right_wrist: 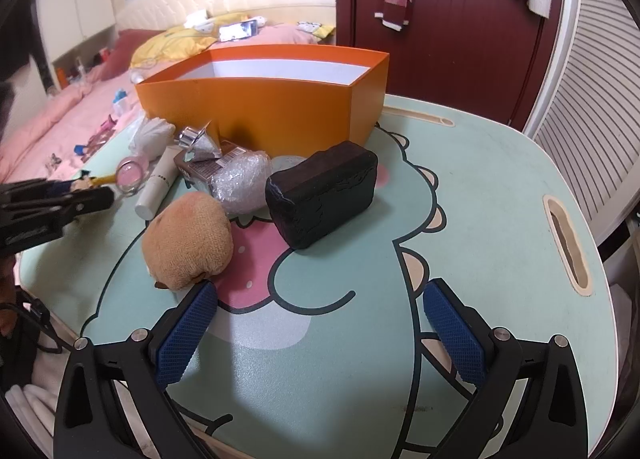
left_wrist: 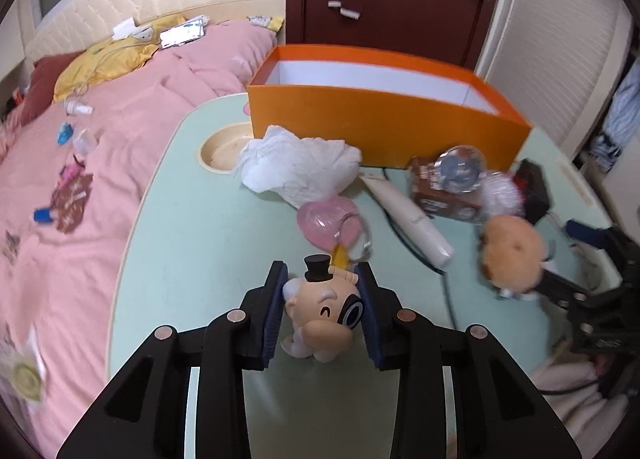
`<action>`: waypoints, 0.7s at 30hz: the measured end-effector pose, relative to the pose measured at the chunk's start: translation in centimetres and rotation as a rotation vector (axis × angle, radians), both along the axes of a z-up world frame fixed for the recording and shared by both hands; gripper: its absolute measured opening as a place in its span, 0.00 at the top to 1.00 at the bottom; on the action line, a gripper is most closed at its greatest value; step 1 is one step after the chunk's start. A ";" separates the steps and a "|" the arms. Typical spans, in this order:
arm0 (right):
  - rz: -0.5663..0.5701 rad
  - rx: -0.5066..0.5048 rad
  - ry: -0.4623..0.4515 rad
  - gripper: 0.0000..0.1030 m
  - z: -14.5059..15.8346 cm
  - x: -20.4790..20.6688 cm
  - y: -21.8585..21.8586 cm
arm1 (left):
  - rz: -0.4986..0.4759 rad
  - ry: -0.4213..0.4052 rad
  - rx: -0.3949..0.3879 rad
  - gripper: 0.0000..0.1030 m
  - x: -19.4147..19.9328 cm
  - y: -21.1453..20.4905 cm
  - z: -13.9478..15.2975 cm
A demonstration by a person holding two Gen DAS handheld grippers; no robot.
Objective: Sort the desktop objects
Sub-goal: 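Grasp the keychain figure with the left tool while the right tool grasps the tan puff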
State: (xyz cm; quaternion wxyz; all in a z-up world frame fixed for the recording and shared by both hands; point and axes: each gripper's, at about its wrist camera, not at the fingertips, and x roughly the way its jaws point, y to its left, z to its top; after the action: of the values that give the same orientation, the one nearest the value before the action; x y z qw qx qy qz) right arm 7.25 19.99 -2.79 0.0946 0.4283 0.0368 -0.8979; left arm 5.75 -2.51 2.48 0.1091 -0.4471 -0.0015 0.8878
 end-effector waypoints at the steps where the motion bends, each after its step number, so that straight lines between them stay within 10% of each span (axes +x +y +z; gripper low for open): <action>1: -0.001 -0.008 0.000 0.00 0.1 0.0 0.1 | 0.002 0.000 0.017 0.65 0.5 -0.1 0.0; 5: 0.010 -0.102 0.046 0.23 1.6 0.9 0.8 | -0.008 -0.001 0.001 0.65 1.0 0.2 -0.4; 21: 0.261 -0.090 0.012 0.23 1.8 -0.6 -6.2 | -0.011 -0.007 0.037 0.65 0.9 -0.1 0.3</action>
State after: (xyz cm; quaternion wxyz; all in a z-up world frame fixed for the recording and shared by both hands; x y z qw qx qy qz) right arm 6.69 13.76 -0.96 0.2293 0.4099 0.0524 -0.8813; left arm 6.67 -2.63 2.76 0.1224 -0.4483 -0.0160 0.8853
